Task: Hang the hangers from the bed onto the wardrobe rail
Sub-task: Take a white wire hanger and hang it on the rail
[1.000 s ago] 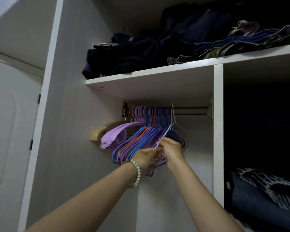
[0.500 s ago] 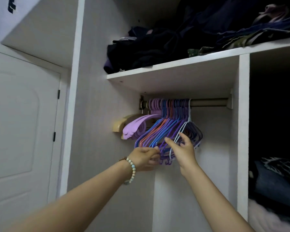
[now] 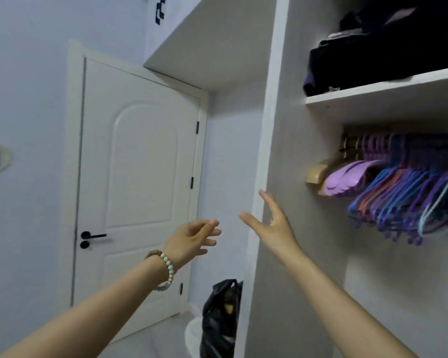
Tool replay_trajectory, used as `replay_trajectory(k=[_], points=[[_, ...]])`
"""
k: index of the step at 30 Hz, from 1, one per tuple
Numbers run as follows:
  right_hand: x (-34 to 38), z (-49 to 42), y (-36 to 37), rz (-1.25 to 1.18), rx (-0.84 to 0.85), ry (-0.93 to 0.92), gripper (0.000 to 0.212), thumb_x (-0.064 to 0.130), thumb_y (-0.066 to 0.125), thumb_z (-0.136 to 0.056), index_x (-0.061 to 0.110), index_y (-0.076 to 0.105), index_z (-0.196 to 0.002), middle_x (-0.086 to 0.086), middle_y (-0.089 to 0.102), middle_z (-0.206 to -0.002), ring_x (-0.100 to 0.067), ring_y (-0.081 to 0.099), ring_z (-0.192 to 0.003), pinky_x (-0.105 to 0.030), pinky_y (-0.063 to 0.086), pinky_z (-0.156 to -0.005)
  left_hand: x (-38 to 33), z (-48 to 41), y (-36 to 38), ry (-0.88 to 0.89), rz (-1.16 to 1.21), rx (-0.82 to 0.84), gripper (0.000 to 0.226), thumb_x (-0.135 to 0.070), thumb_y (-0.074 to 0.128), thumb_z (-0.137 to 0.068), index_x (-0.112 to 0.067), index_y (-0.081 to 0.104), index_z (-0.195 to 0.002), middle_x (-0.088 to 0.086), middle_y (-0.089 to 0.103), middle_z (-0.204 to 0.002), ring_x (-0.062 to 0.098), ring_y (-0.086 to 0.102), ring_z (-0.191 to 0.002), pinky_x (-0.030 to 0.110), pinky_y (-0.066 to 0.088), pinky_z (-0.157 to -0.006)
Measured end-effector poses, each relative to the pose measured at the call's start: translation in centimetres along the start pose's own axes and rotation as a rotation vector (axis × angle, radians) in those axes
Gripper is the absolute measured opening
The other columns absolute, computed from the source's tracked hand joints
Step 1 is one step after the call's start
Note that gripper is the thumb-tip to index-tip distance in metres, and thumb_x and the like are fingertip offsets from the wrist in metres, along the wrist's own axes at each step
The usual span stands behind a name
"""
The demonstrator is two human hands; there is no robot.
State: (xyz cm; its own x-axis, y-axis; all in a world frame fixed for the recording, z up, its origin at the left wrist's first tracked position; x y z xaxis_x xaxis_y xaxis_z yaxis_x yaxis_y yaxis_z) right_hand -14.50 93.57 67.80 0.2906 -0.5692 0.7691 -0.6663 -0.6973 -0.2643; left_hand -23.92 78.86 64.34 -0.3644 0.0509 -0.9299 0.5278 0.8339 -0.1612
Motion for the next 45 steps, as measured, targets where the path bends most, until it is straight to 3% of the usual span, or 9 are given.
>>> replay_trajectory(k=[7,16,20,25,30,38,45], points=[[-0.9,6.6,23.4,-0.044,0.472,0.154,0.078,0.041,0.067,-0.081,0.031,0.025,-0.146,0.012,0.014,-0.156,-0.006,0.016,-0.143,-0.026,0.020,-0.112,11.6,9.9,-20.1,-0.216,-0.242,-0.333,0.037,-0.037,0.046,-0.093,-0.013,0.058,-0.118,0.001,0.064,-0.109,0.016,0.061,-0.095,0.028,0.048,-0.079],[-3.1,26.3,50.5,-0.033,1.033,0.338,0.082,0.041,0.068,-0.080,0.025,0.022,-0.147,0.004,0.016,-0.156,-0.014,0.020,-0.143,-0.030,0.022,-0.113,28.8,32.7,-39.7,-0.685,-0.325,-0.648,0.045,-0.029,0.051,-0.092,-0.005,0.048,-0.130,0.013,0.054,-0.131,0.024,0.052,-0.121,0.022,0.038,-0.091],[-5.3,36.1,58.8,-0.010,1.204,0.440,0.081,0.034,0.069,-0.082,0.020,0.022,-0.147,-0.001,0.019,-0.155,-0.017,0.022,-0.142,-0.025,0.024,-0.110,35.8,43.7,-44.7,-0.915,-0.342,-0.730,0.055,-0.032,0.052,-0.091,-0.004,0.039,-0.137,0.014,0.044,-0.141,0.026,0.045,-0.129,0.033,0.036,-0.106],[-9.9,47.2,65.4,0.071,1.328,0.511,0.081,0.032,0.071,-0.080,0.016,0.027,-0.146,-0.004,0.022,-0.154,-0.020,0.027,-0.140,-0.033,0.027,-0.114,43.3,55.9,-46.7,-1.180,-0.358,-0.835,0.063,-0.034,0.052,-0.091,-0.004,0.030,-0.142,0.016,0.033,-0.148,0.030,0.033,-0.136,0.033,0.026,-0.109],[-15.9,55.9,68.5,0.177,1.414,0.596,0.076,0.023,0.070,-0.081,0.010,0.029,-0.144,-0.007,0.023,-0.153,-0.020,0.025,-0.141,-0.026,0.023,-0.113,50.1,64.1,-45.5,-1.363,-0.345,-0.827,0.067,-0.035,0.053,-0.090,-0.003,0.027,-0.142,0.017,0.033,-0.148,0.031,0.034,-0.136,0.032,0.028,-0.109],[-23.4,67.3,69.7,0.253,1.448,0.791,0.073,0.024,0.072,-0.079,0.011,0.036,-0.141,-0.010,0.038,-0.146,-0.025,0.039,-0.133,-0.037,0.033,-0.111,59.0,69.9,-39.6,-1.430,-0.220,-0.743,0.051,-0.028,0.049,-0.093,-0.004,0.036,-0.137,0.016,0.047,-0.138,0.030,0.046,-0.126,0.027,0.036,-0.097],[-25.6,73.6,70.6,0.157,1.377,0.953,0.060,0.006,0.062,-0.085,0.008,0.038,-0.140,-0.010,0.047,-0.140,-0.022,0.047,-0.126,-0.024,0.037,-0.098,64.2,73.4,-37.0,-1.467,-0.202,-0.867,0.037,-0.026,0.054,-0.089,-0.009,0.050,-0.121,0.013,0.059,-0.117,0.031,0.057,-0.105,0.030,0.043,-0.084]])
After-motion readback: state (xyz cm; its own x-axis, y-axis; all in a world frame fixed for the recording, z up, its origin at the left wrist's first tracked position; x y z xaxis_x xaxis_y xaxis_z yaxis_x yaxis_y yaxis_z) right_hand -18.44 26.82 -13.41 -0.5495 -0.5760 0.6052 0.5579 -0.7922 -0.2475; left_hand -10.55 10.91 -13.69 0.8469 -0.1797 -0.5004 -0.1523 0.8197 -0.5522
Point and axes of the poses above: each hand's wrist, its own z-axis away from the middle knuckle, its own y-axis out of the palm, x = y × z, the point moved 4 cm from there along -z, towards the middle knuckle
